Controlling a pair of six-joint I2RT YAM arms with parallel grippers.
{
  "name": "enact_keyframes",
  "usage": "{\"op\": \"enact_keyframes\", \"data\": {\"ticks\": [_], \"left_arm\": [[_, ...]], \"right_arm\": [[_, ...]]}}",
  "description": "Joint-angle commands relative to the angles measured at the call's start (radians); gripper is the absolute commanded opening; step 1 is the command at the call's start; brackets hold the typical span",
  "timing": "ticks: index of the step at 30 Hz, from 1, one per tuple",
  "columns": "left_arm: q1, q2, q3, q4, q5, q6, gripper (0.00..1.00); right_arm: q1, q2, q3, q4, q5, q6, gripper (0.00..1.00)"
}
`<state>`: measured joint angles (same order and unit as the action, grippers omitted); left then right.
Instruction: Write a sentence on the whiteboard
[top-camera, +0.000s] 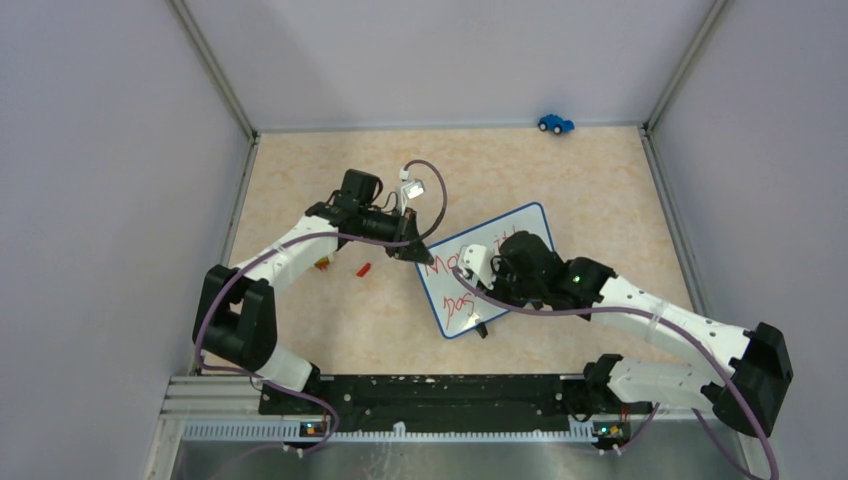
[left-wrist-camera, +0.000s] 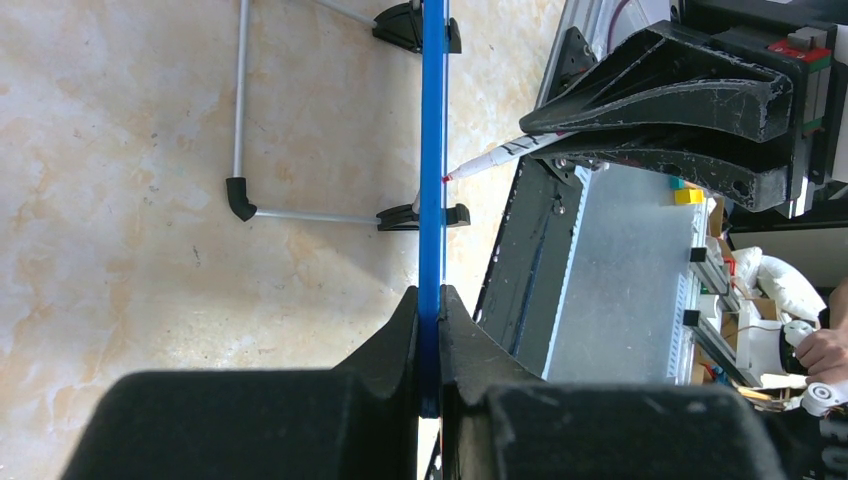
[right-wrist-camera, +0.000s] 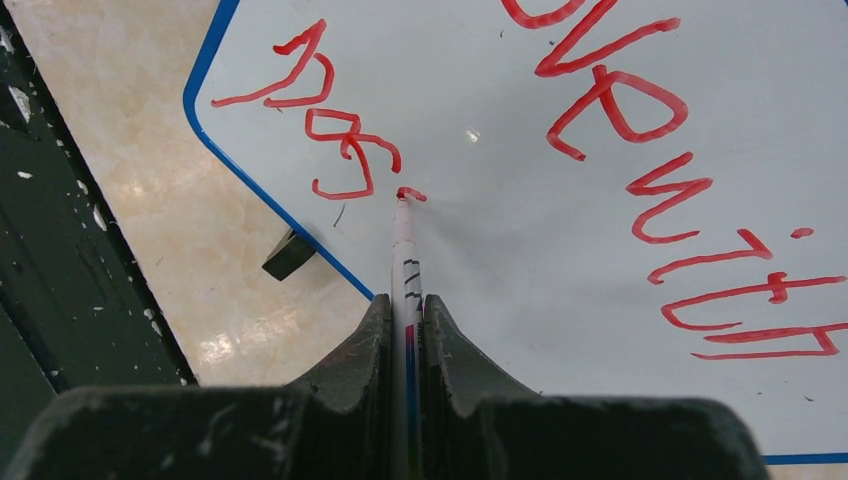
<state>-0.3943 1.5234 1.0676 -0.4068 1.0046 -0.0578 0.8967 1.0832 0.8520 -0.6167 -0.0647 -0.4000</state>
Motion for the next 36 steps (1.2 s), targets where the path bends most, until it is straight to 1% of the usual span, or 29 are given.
{"op": "enact_keyframes", "data": {"ticks": [1, 10, 14, 21, 26, 31, 36], "left_arm": [[0.013, 0.010, 0.000, 0.029, -0.053, 0.004, 0.00], [0.013, 0.011, 0.000, 0.029, -0.055, 0.003, 0.00], [0.013, 0.013, 0.000, 0.031, -0.052, 0.000, 0.00], [0.013, 0.014, 0.000, 0.031, -0.052, 0.002, 0.00], [0.013, 0.013, 0.003, 0.028, -0.052, 0.003, 0.00], [0.013, 0.007, 0.000, 0.025, -0.054, 0.007, 0.00], [0.013, 0.008, 0.005, 0.025, -0.048, 0.005, 0.00]], "right_arm": [[0.008, 0.000, -0.005, -0.001, 0.059, -0.013, 0.00], [0.007, 0.002, -0.016, -0.027, 0.057, -0.014, 0.00], [0.011, 0.016, -0.013, -0.043, 0.027, -0.025, 0.00], [0.056, 0.041, 0.001, -0.035, -0.011, -0.037, 0.00], [0.060, 0.055, 0.027, -0.031, -0.079, -0.039, 0.00], [0.057, 0.001, 0.027, -0.040, -0.126, -0.027, 0.00], [-0.021, -0.062, 0.006, -0.046, -0.137, -0.011, 0.00]]}}
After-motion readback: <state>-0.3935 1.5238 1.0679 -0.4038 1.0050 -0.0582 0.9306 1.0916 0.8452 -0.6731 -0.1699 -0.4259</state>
